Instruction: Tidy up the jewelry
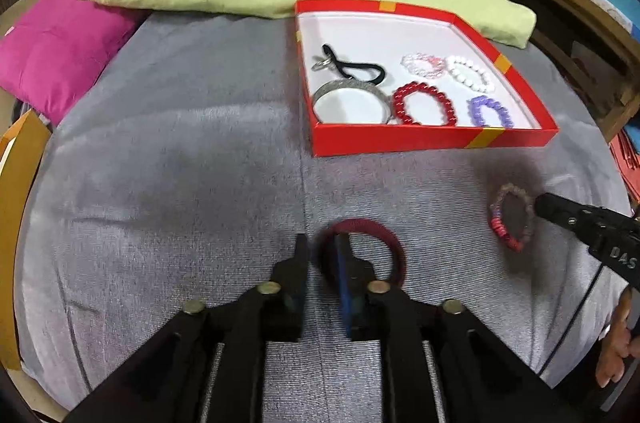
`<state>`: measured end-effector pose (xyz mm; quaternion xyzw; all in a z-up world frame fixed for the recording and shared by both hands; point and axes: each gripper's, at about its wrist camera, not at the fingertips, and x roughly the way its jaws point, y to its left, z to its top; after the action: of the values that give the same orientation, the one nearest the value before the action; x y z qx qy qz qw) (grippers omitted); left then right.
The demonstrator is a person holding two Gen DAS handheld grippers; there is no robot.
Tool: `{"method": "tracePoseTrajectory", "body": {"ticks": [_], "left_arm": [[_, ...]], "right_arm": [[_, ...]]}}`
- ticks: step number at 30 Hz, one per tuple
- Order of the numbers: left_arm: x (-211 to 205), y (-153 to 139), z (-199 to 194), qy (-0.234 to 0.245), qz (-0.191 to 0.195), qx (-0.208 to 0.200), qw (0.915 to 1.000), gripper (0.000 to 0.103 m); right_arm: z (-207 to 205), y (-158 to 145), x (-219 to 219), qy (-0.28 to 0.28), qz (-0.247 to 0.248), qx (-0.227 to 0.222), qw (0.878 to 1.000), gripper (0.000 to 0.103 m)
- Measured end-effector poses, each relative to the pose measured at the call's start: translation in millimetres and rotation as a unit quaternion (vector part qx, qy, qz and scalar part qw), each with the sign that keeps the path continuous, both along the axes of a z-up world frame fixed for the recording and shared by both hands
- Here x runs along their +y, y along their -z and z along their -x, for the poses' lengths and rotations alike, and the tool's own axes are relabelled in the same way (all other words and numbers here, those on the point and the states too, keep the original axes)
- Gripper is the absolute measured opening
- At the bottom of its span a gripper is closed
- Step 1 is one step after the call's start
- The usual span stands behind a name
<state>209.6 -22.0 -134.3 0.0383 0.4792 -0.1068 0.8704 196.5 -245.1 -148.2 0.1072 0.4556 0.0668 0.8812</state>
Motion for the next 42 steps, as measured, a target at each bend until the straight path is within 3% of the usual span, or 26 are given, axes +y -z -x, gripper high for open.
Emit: {"method": "tracePoseTrajectory", "body": {"ticks": [2, 4, 9, 13, 18, 21, 23, 31, 42], "left_arm": [[2, 1, -2, -0.006, 0.002, 0.002, 1.0000, 0.033], [2, 2, -2, -0.006, 0.001, 0.000, 1.0000, 0.033], [0, 3, -2, -0.001, 0.001, -0.001, 1.0000, 0.033], [-1, 4, -2, 0.002, 0.004, -0.003, 1.0000, 0.018], [2, 6, -4, 0.003, 0.010, 0.002, 0.9999, 0.011], [7, 6, -7, -0.004, 0.022, 0.005, 0.9997, 0.007], [9, 6, -7, -0.006, 0.028, 0.005, 0.9996, 0.006], [17, -8, -3, -0.013, 0.039, -0.024, 0.9989, 0.005], [13, -27, 0, -0.019, 0.026, -0.079, 0.9963, 0.005]], "right_arm": [[1, -1, -3, 0.002, 0.002, 0.000, 1.000, 0.014], [2, -2, -5, 0.001, 0.002, -0.002, 1.000, 0.022], [4, -3, -1, -0.013, 0.014, -0.008, 1.000, 0.022], [4, -1, 6, -0.022, 0.019, -0.008, 1.000, 0.022], [1, 7, 20, -0.033, 0.052, -0.007, 0.998, 0.022], [4, 6, 28, -0.045, 0.074, -0.024, 0.996, 0.008], [5, 5, 29, -0.046, 0.078, -0.028, 0.996, 0.008], [14, -18, 16, -0.041, 0.035, -0.080, 0.995, 0.008], [18, -35, -4, -0.029, -0.001, -0.107, 0.994, 0.008]]}}
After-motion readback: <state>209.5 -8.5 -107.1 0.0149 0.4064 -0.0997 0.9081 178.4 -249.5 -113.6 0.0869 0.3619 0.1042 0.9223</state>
